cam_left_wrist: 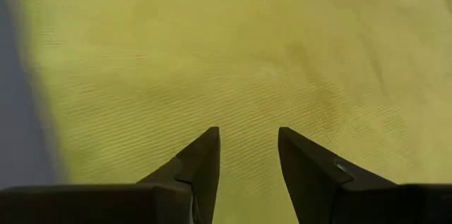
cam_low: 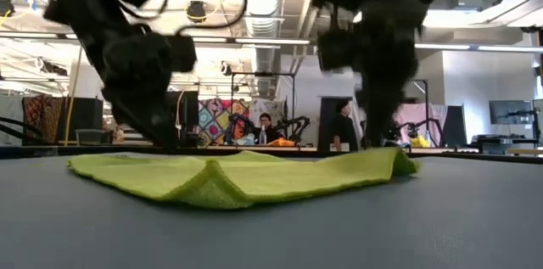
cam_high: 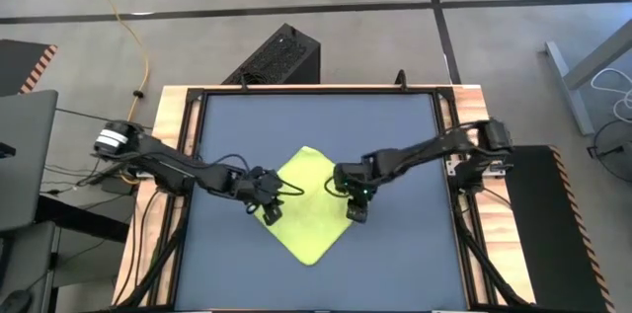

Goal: Roll towel
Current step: Fold the green towel

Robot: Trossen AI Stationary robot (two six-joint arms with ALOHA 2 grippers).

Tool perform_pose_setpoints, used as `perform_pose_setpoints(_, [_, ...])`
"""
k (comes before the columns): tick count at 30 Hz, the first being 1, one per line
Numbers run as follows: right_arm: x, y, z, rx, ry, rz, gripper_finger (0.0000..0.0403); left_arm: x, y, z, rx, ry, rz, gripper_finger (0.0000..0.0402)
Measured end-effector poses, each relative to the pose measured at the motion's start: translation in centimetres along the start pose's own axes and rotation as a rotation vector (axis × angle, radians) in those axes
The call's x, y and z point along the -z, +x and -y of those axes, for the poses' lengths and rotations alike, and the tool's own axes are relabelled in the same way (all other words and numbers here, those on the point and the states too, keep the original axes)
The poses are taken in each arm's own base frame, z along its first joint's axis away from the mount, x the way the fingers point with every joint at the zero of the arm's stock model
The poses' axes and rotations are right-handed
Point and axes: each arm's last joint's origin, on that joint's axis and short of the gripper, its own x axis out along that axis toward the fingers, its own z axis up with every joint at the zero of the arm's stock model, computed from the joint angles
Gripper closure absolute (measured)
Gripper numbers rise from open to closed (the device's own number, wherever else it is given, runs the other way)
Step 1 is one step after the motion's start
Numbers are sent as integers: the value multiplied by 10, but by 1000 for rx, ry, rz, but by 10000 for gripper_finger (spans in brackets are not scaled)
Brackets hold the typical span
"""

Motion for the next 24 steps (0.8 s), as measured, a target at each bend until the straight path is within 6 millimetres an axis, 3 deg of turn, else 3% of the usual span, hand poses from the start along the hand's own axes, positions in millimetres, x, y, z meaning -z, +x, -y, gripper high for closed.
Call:
perform_pose_setpoints(5, [-14, -36, -3, 99, -4, 234, 249, 6, 28, 5, 96, -3, -44, 269])
perform_pose_setpoints(9, [-42, -51, 27, 146, 12, 435, 250, 10, 39, 7, 140, -9, -64, 269])
perform_pose_setpoints(16, [-84, -23, 97, 38, 5, 580, 254, 7, 24, 11, 245, 35, -117, 269])
perform_pose_setpoints(20, [-91, -3, 112, -38, -5, 583, 265, 6, 3, 5, 190, 19, -156, 269])
perform_pose_setpoints(24, [-96, 13, 112, -76, -67, 616, 278, 0, -21, 3, 123, -4, -89, 269])
